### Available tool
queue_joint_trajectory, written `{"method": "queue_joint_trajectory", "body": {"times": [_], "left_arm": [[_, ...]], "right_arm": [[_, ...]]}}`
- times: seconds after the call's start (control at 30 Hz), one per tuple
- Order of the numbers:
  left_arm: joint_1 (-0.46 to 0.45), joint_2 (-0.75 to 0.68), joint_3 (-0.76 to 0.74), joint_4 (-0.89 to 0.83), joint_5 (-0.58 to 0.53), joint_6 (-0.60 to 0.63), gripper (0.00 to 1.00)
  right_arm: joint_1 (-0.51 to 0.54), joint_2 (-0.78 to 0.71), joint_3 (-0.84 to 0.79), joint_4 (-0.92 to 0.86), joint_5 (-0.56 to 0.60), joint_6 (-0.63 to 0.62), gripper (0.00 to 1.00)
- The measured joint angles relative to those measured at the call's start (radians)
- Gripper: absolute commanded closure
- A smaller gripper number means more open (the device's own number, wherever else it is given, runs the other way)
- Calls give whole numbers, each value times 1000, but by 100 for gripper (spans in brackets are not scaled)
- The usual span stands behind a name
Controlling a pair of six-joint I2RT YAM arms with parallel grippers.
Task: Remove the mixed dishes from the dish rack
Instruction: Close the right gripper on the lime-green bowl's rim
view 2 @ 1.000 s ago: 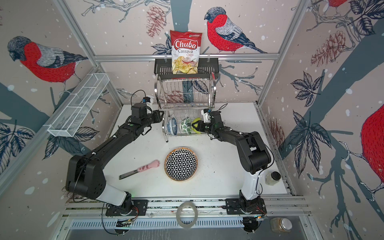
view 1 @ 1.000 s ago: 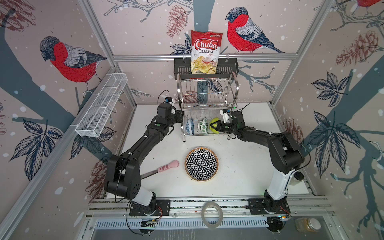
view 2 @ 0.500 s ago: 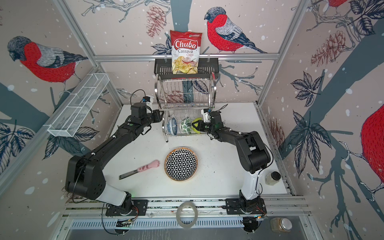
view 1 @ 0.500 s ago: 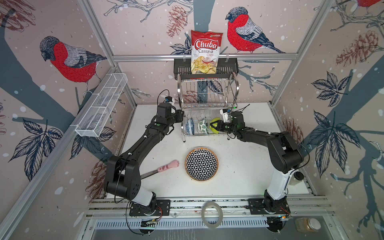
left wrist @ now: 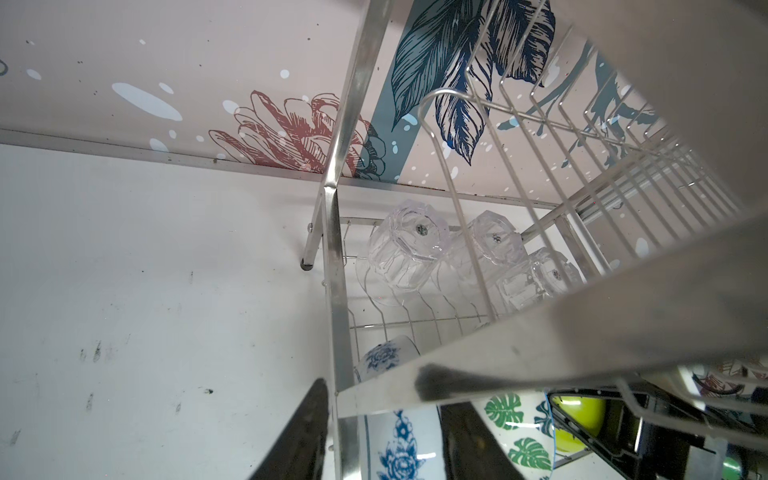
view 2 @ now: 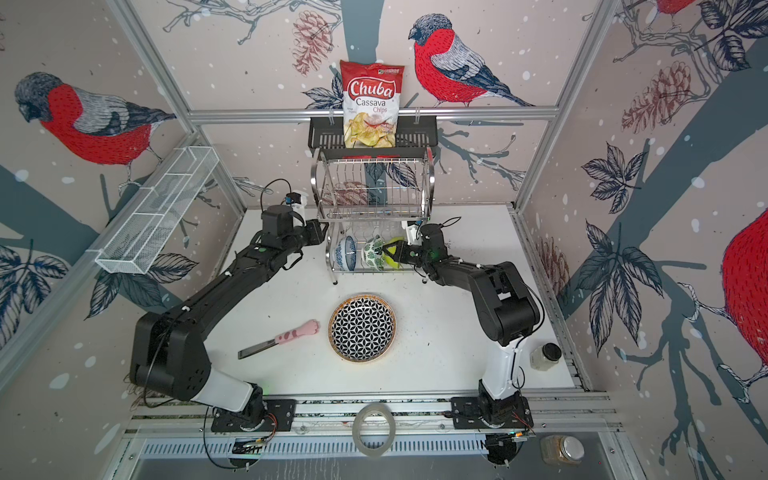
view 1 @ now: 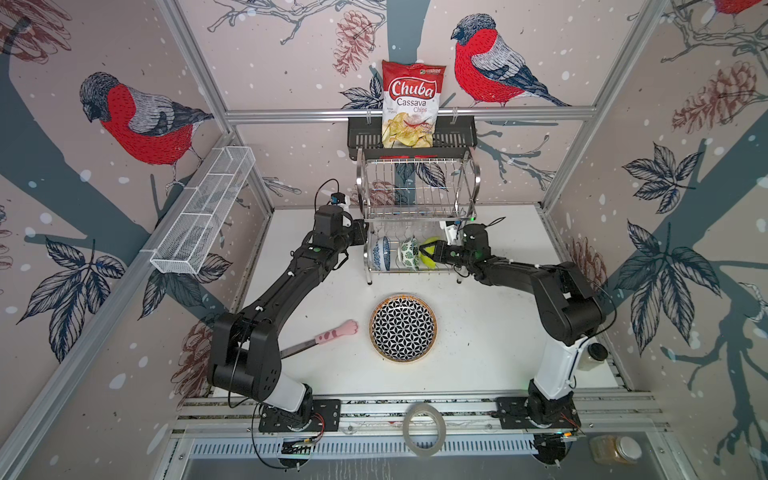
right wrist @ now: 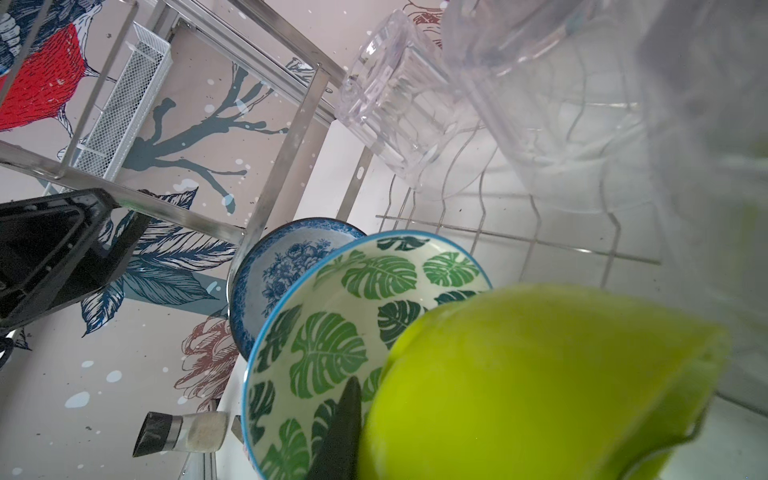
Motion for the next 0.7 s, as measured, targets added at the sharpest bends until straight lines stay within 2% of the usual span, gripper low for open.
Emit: {"method": "queue_joint_trajectory", "body": {"times": [0.7], "left_arm": [[1, 5, -1, 0, -3, 0, 57]], "right_arm": [[-12, 69, -42, 291, -114, 119, 90]]}}
